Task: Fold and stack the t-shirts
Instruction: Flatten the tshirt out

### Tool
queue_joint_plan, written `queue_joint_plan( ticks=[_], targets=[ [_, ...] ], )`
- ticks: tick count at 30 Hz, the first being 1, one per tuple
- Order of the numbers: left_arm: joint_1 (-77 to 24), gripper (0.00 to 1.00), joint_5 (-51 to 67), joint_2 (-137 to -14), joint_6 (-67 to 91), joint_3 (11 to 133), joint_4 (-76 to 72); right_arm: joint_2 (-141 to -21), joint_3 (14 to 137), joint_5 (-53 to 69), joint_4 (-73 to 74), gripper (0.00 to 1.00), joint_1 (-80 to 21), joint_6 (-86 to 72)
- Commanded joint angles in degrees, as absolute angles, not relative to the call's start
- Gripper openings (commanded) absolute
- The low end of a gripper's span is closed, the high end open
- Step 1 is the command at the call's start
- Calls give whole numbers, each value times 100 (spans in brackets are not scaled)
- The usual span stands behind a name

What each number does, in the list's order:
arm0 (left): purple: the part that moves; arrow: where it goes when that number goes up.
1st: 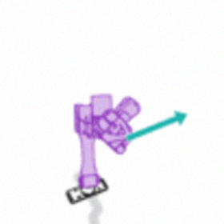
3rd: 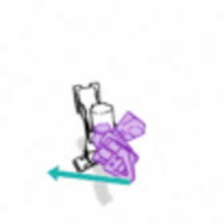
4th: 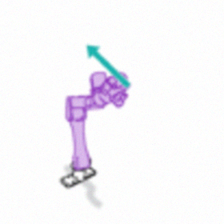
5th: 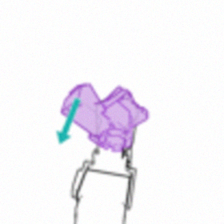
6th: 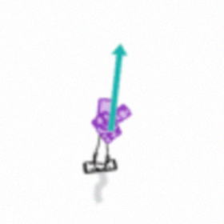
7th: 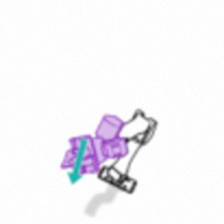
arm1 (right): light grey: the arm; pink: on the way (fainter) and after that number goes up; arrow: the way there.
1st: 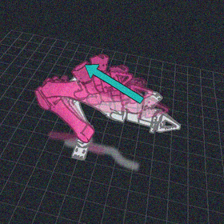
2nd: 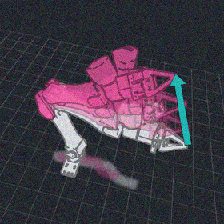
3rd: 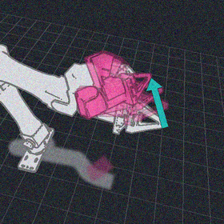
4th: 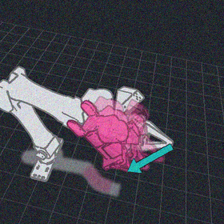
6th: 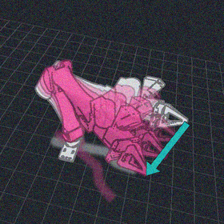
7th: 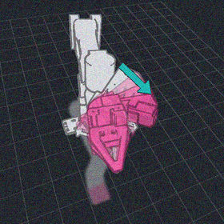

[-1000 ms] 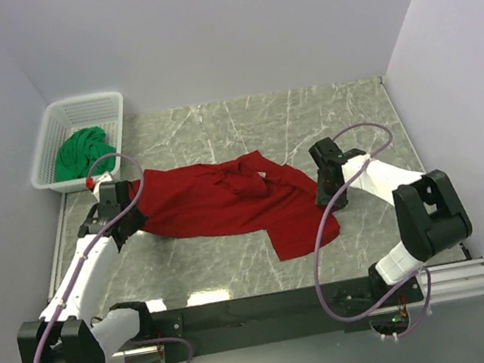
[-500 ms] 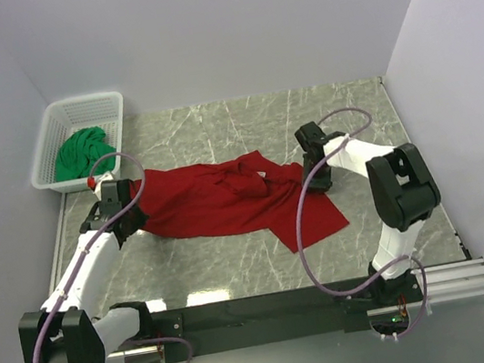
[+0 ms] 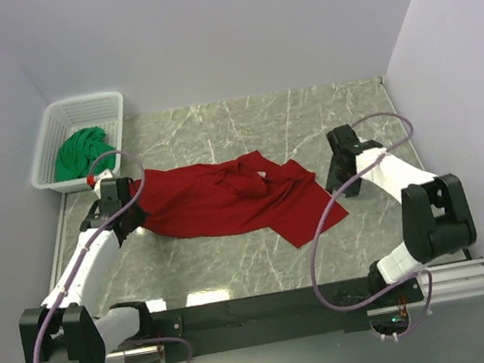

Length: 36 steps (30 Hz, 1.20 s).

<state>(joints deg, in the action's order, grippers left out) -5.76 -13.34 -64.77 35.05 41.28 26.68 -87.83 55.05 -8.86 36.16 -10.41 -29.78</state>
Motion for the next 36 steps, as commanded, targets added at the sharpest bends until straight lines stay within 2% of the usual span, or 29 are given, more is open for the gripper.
queue_joint_plan(
  ticks=[1,8,20,23,24,26,27,30,36],
  targets=[
    [-554,1,-1275,-6504,3437,4263,2434,-8272,5081,-967,3735,51,-844,-3058],
    [-554,1,-1204,-6557,3410,4263,2417,-8279,4632,-668,3481,56,-694,-3155],
    [-554,1,-1143,-6557,3436,4254,2408,-8543,4333,-501,3217,54,-703,-3252],
    [-554,1,-1151,-6548,3437,4263,2426,-8569,4307,-475,3190,47,-694,-3243],
    [-554,1,-1143,-6548,3437,4263,2443,-8587,4315,-440,3173,38,-712,-3243],
    [-554,1,-1143,-6548,3445,4324,2461,-8578,4350,-404,3173,27,-703,-3252],
    [-554,1,-1108,-6565,3463,4359,2496,-8552,4385,-387,3164,15,-703,-3261],
    [-545,1,-1081,-6653,3515,4657,2549,-8491,4727,-281,3286,0,-703,-3270],
    [-449,1,-993,-7206,3577,6360,2760,-8306,6536,-562,3839,0,-511,-3322]
  ],
)
